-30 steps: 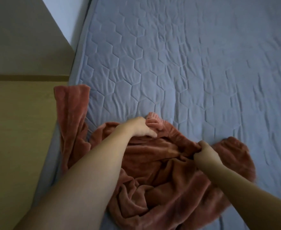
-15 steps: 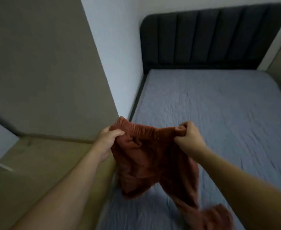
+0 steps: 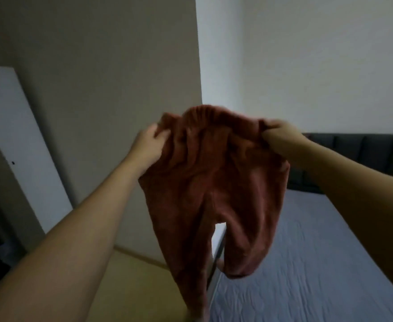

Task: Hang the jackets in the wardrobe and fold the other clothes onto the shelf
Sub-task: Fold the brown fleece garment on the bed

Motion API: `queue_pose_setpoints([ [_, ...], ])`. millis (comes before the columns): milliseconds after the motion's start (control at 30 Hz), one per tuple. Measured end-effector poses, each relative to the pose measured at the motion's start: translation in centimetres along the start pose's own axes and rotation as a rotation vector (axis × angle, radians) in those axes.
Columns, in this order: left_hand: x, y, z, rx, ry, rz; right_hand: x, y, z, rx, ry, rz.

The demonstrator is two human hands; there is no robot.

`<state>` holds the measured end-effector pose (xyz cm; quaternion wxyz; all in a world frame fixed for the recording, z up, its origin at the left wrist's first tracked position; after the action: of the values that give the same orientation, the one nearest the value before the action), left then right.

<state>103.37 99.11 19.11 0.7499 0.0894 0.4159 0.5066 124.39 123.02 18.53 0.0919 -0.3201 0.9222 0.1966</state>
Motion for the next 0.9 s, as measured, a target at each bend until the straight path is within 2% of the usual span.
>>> queue_pose_setpoints([
  [33,1.3,-0.7,-1.3,-0.03,0.165,-0.179,1.4,-0.5,1.4,0.106,-0.218,-0.093],
  [67,1.3,-1.2,-2.5,-0.048,0.275,-0.232,1.6,-0.6,2.4,0.156,-0.353,-0.072],
  [100,0.0,-1.3,-3.4,-0.07,0.287,-0.163,1.2,-0.4,2.5,0.156,-0.345,-0.001],
  [167,-3.6,-1.5,-4.4,-0.12,0.116,0.063,0.4,0.5,2.2,0.14,-0.119,0.141],
  [200,-4.6,-1.6,-4.4,-0.124,0.064,0.104,0.4,0.9,2.0,0.152,-0.064,0.167],
  [233,-4.8,-1.8,-4.3,-0.141,0.008,0.075,1.1,1.3,1.7,0.161,-0.061,0.143],
  [333,-3.9,-2.7,-2.1,-0.184,-0.264,-0.151,3.6,1.6,2.0,0.207,-0.17,0.0],
  [400,-3.4,-3.4,0.1,-0.106,-0.442,-0.33,4.3,1.2,3.1,0.298,-0.194,-0.037],
  [533,-1.3,-5.8,6.2,0.129,-0.913,-0.737,5.2,1.0,4.6,0.407,0.151,-0.01],
  [600,-0.4,-6.9,8.8,0.228,-1.08,-0.791,5.9,1.2,4.6,0.403,0.29,-0.01],
  [667,-0.3,-6.4,9.5,0.21,-1.234,-0.664,6.3,1.3,4.2,0.384,0.35,-0.029],
  [767,-2.4,-4.5,8.1,0.11,-1.383,-0.341,6.8,1.0,3.3,0.393,0.386,-0.206],
  [833,-4.2,-3.1,6.5,0.032,-1.307,-0.149,6.7,0.9,2.6,0.398,0.406,-0.344],
  [900,-6.3,-2.3,5.2,0.006,-0.977,0.012,6.5,0.7,1.4,0.369,0.392,-0.46],
])
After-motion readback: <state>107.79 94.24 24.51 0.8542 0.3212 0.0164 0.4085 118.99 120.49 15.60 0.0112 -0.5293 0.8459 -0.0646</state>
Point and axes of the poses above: each hand's wrist, its own y-axis towards the middle knuckle, its own x-axis out of the palm, z = x × y, the point moved 8 cm from there along y, towards the middle knuckle, and after that the axes turned 6 degrees about y, right-handed, at the moved point
